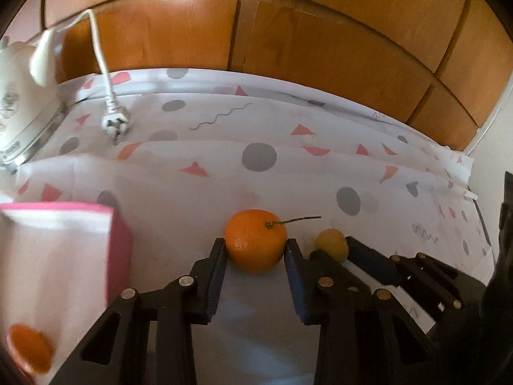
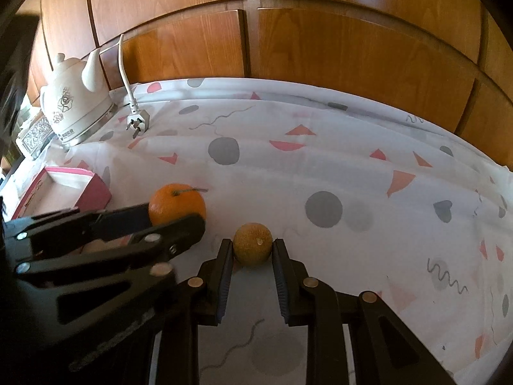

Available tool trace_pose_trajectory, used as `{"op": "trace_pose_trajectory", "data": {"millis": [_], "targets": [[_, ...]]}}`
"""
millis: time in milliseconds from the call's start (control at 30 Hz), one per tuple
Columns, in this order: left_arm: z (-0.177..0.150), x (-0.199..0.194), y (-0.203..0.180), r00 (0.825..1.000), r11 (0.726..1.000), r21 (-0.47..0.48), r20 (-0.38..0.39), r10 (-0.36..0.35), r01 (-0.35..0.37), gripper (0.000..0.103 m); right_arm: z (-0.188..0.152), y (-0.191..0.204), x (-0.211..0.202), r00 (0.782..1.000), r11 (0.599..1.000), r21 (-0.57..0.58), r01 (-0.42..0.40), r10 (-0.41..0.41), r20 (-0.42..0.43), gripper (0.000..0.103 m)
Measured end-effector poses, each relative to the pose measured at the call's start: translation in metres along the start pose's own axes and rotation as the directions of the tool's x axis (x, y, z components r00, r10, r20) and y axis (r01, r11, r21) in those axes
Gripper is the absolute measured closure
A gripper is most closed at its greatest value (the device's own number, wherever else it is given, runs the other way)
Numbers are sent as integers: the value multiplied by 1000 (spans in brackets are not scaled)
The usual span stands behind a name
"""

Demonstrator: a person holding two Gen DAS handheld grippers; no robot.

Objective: Organize fruits
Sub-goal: 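Grasp the stemmed orange with the left tool while the right tool holds the tan fruit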

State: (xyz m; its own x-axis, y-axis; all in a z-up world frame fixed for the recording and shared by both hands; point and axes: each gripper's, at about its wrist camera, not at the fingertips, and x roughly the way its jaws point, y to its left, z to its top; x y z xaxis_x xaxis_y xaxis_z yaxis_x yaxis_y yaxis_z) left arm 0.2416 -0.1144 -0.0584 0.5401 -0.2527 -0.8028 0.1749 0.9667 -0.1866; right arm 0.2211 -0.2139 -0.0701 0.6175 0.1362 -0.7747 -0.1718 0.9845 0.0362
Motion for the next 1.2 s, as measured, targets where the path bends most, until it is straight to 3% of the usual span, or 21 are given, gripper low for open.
{"op": "trace_pose_trajectory", "data": {"millis": [467, 800, 967, 1200], "targets": [[-74, -71, -10, 999, 1000, 24, 30, 13, -14, 67, -50, -11, -49, 999, 998, 57, 2, 0, -36, 78], [-130, -87, -30, 1000, 996, 94, 23, 3, -6, 66, -100, -17, -95, 1000, 995, 101, -11, 14, -27, 78], [-137, -85, -30, 999, 994, 113, 54, 1, -7, 66, -122, -18, -103, 999, 992, 126, -5, 9, -32, 78], [-141, -86, -32, 997, 990, 143, 78, 6, -17, 66, -126, -16, -105, 1000, 992, 124, 8, -6, -10, 78]]}}
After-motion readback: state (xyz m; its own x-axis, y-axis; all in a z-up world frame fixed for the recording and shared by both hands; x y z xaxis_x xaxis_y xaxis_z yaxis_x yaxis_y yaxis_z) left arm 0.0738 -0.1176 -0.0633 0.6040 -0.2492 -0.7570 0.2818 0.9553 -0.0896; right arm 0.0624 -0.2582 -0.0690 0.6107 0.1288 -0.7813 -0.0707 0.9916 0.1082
